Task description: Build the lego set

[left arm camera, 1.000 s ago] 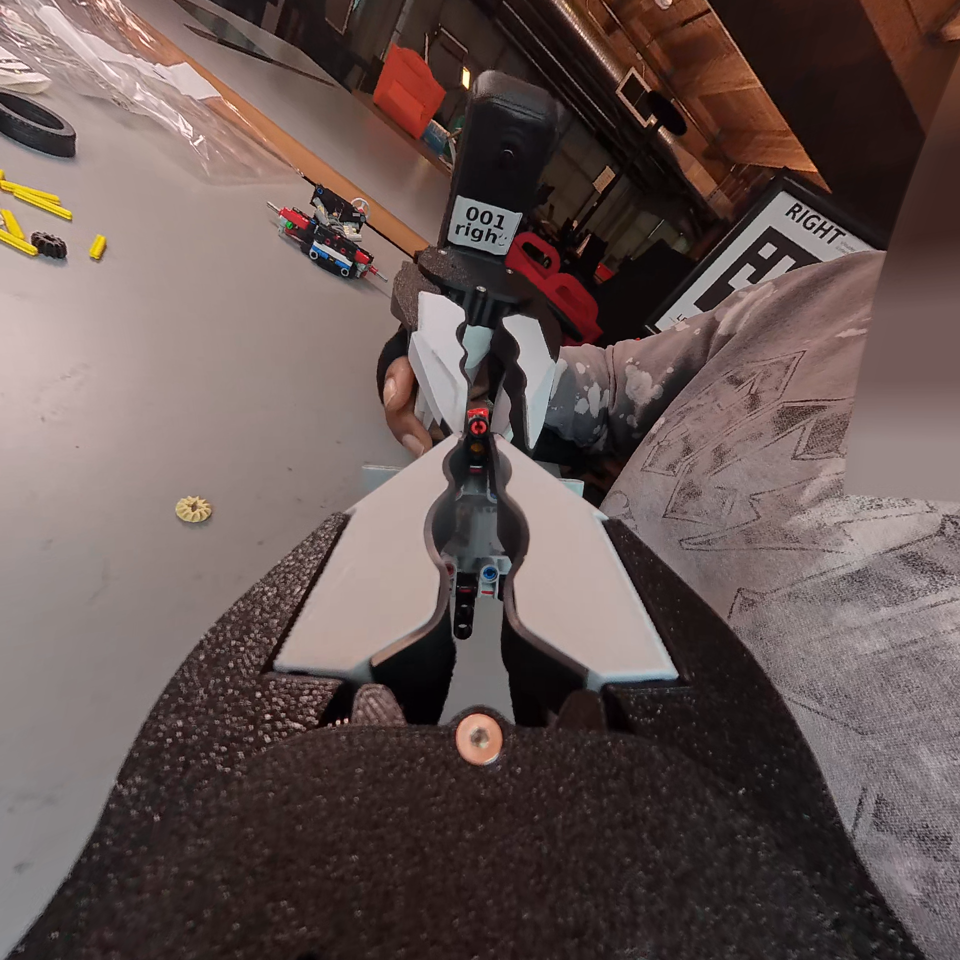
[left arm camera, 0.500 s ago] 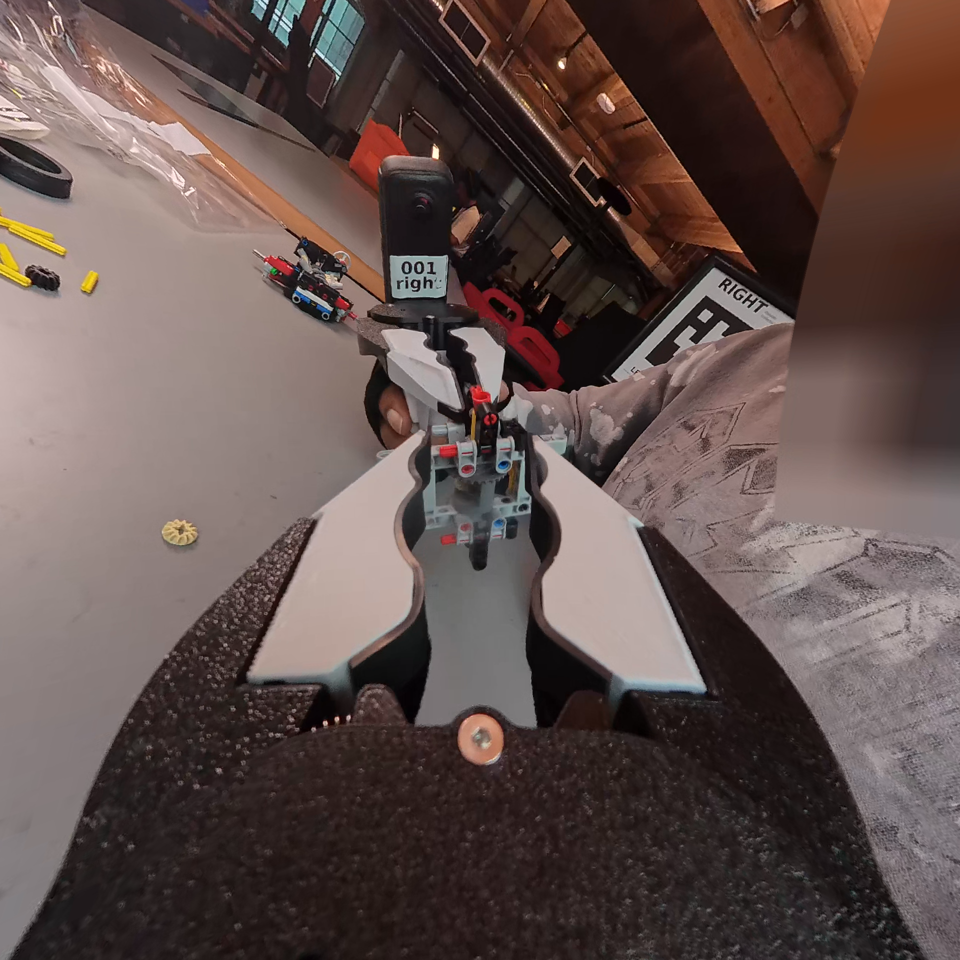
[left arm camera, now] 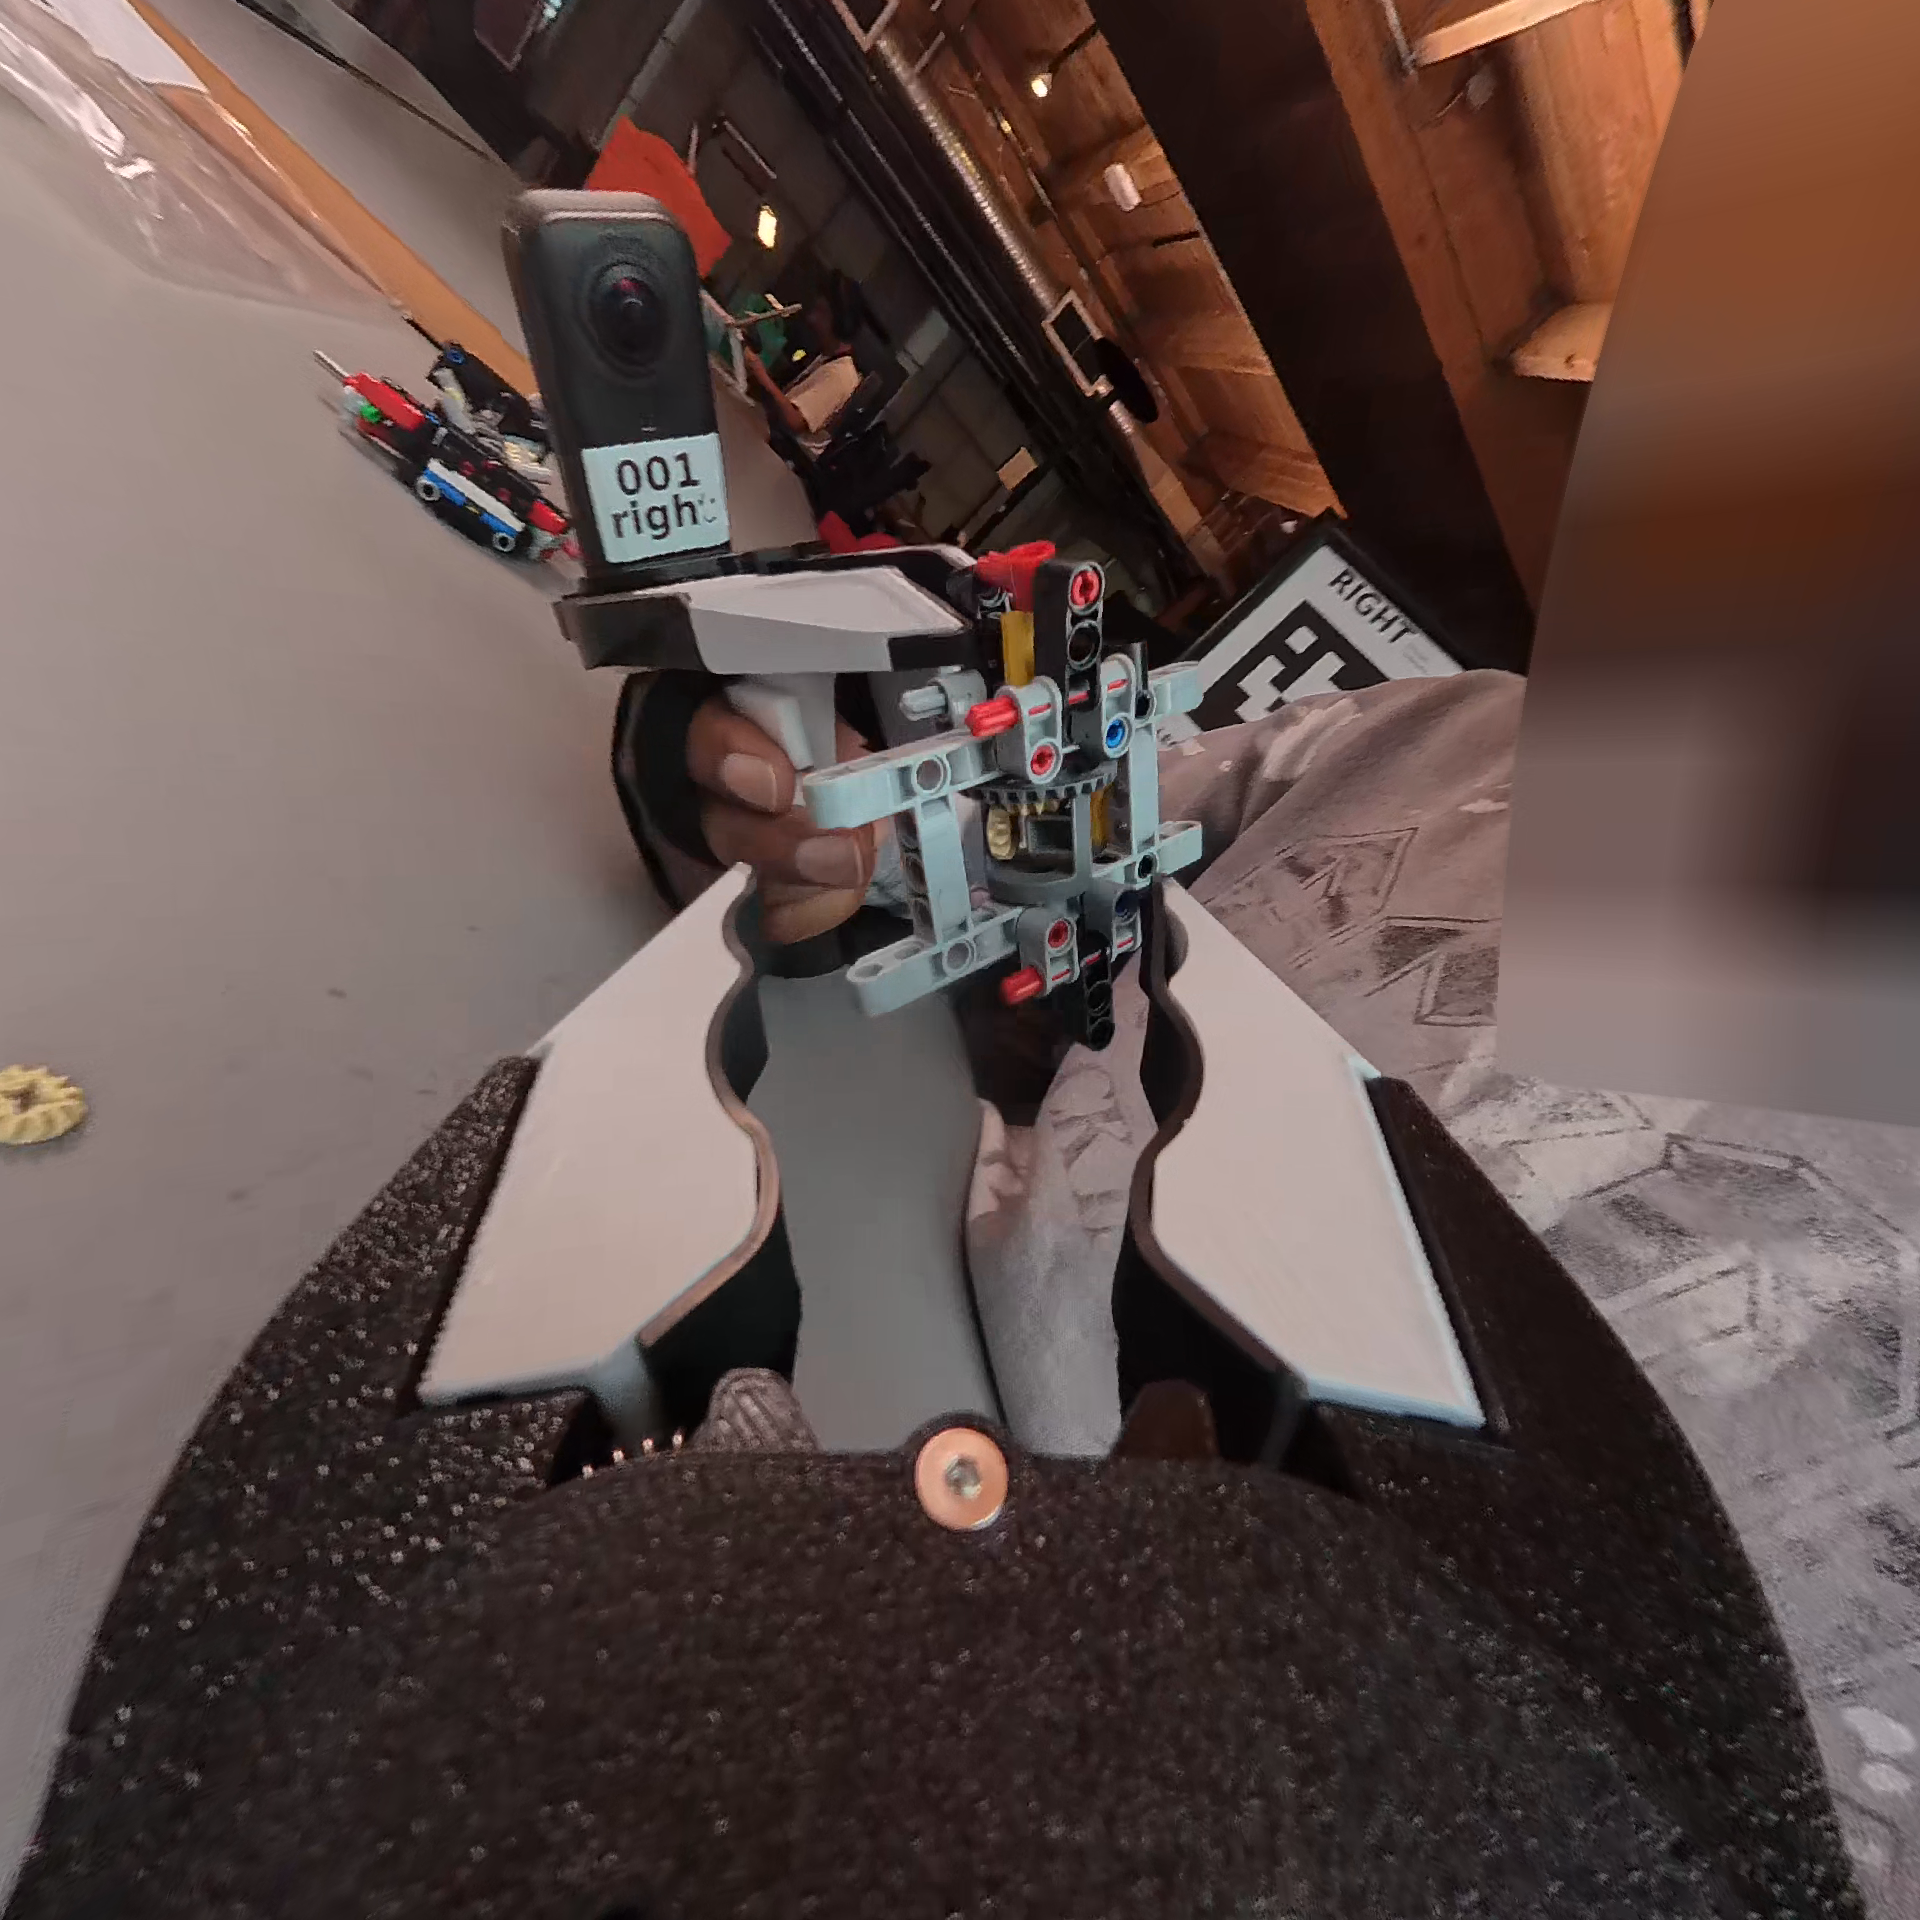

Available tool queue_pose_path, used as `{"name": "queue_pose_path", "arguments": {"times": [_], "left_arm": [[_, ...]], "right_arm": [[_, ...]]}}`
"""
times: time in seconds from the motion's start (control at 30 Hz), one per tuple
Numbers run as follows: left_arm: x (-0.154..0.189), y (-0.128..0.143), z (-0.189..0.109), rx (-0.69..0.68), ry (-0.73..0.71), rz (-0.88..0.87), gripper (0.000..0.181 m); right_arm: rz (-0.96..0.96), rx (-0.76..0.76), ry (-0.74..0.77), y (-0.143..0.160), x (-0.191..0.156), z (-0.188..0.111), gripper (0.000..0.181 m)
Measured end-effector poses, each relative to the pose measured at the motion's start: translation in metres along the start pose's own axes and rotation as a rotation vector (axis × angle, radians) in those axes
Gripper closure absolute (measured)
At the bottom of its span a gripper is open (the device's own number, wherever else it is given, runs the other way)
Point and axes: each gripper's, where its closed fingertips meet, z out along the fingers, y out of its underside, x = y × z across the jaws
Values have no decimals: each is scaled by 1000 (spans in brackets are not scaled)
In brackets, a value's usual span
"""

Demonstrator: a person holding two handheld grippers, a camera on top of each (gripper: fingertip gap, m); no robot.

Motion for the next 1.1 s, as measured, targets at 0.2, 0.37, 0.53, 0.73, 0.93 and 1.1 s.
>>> {"name": "queue_pose_path", "arguments": {"times": [0.2, 0.37, 0.53, 0.73, 0.93, 1.1], "left_arm": [[20, 4, 10, -5, 175, -95, 154], [-2, 11, 3, -63, -19, -30, 156], [-31, 13, -9, -141, -307, 136, 156], [-47, 16, -15, -182, -439, 202, 156], [-44, 9, -16, -110, -367, 95, 156], [-44, 11, -15, -94, -341, 32, 161]], "right_arm": [[-87, -107, 43, 16, 6, 5, 174], [-264, -239, 219, 19, 24, -7, 172], [-494, -319, 342, 13, 26, -13, 163], [-707, -486, 458, 29, 36, -11, 163], [-781, -478, 505, 28, 40, -9, 169], [-864, -493, 559, 26, 44, -9, 172]]}}
